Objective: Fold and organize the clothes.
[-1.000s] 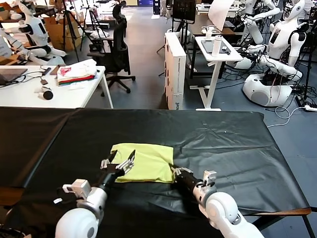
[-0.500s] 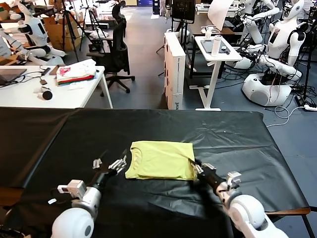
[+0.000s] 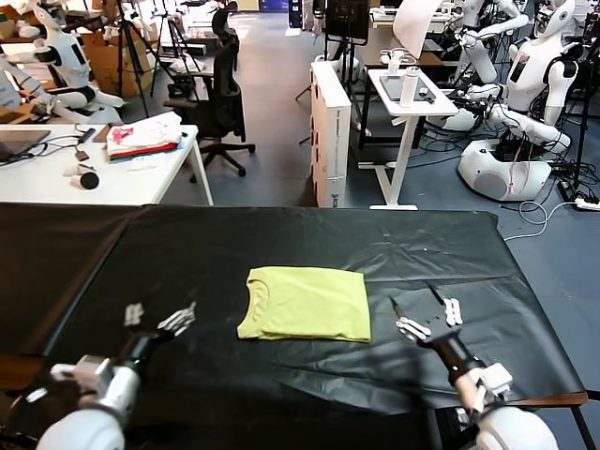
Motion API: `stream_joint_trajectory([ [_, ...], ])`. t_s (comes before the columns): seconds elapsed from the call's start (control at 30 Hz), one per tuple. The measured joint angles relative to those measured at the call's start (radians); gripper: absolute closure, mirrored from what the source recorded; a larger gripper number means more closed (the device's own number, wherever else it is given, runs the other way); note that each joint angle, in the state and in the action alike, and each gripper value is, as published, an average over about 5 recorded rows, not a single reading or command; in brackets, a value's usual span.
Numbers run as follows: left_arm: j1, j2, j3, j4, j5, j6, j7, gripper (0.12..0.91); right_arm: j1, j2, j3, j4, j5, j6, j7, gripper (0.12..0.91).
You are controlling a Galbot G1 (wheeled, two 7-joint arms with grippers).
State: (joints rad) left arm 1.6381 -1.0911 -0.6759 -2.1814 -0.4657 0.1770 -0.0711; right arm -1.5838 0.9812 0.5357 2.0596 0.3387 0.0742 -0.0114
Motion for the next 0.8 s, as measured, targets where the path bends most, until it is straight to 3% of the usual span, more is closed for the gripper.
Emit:
stream_joint_trajectory([
  [0.1, 0.098, 0.021, -0.057, -0.014, -0.017, -0.037, -0.02, 0.123, -0.082, 0.018, 0.041, 0.042, -0.033, -0.026, 0.036, 0.118],
  [0.3, 0.299, 0.035, -0.157, -0.044, -0.076, -0.062, -0.027, 0.123, -0.246, 0.074, 0.072, 0.127, -0.029, -0.12, 0.122, 0.118],
  [0.57, 0.5, 0.032, -0.239, -0.089, -0.086, -0.073, -0.036, 0.123, -0.407, 0.115, 0.084, 0.212, -0.025, -0.136, 0.133, 0.118],
  [0.8, 0.587, 0.014, -0.249, -0.128, -0.097, -0.062, -0.04, 0.123, -0.485, 0.119, 0.07, 0.248, -0.099, -0.122, 0.184, 0.118],
])
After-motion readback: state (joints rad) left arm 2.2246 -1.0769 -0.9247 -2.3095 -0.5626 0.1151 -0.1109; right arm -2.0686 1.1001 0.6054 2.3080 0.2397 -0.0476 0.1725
